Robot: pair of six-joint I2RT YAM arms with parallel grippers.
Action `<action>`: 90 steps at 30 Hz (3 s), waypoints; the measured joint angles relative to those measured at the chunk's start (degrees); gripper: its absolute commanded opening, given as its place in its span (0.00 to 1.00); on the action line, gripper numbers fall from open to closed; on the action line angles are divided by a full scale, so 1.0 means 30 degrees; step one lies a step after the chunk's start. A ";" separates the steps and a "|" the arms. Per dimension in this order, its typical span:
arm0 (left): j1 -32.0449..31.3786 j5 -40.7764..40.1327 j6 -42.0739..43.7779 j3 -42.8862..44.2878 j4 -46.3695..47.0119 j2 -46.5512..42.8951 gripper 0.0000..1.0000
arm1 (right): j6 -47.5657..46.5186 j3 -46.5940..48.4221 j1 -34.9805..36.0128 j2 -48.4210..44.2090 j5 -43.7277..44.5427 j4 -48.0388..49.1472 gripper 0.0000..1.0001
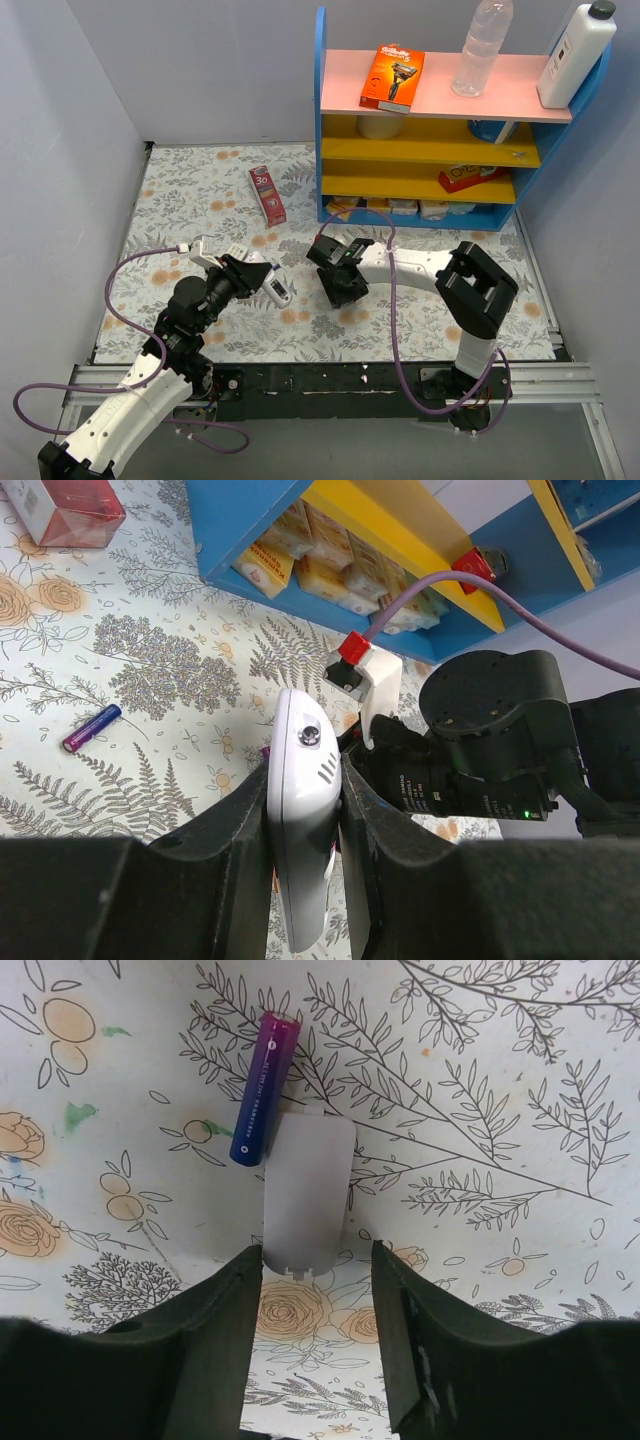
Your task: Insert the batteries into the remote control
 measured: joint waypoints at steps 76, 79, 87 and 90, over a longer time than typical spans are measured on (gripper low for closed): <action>-0.0211 0.5326 -0.5085 -0.1829 1.7806 1.3180 0.00 | -0.5508 0.8116 0.2455 -0.2943 -0.1093 -0.6397 0.01; -0.0211 0.5268 -0.5238 -0.1829 1.7806 1.3180 0.00 | -0.5515 0.8276 0.2543 -0.2878 -0.1093 -0.6484 0.01; -0.0211 0.5224 -0.5508 -0.1712 1.7806 1.3180 0.00 | -0.5515 0.8276 0.2652 -0.2353 -0.1042 -0.6747 0.01; -0.0211 0.5231 -0.5508 -0.1647 1.7799 1.3180 0.00 | -0.5508 0.8276 0.2652 -0.2186 -0.0874 -0.6841 0.01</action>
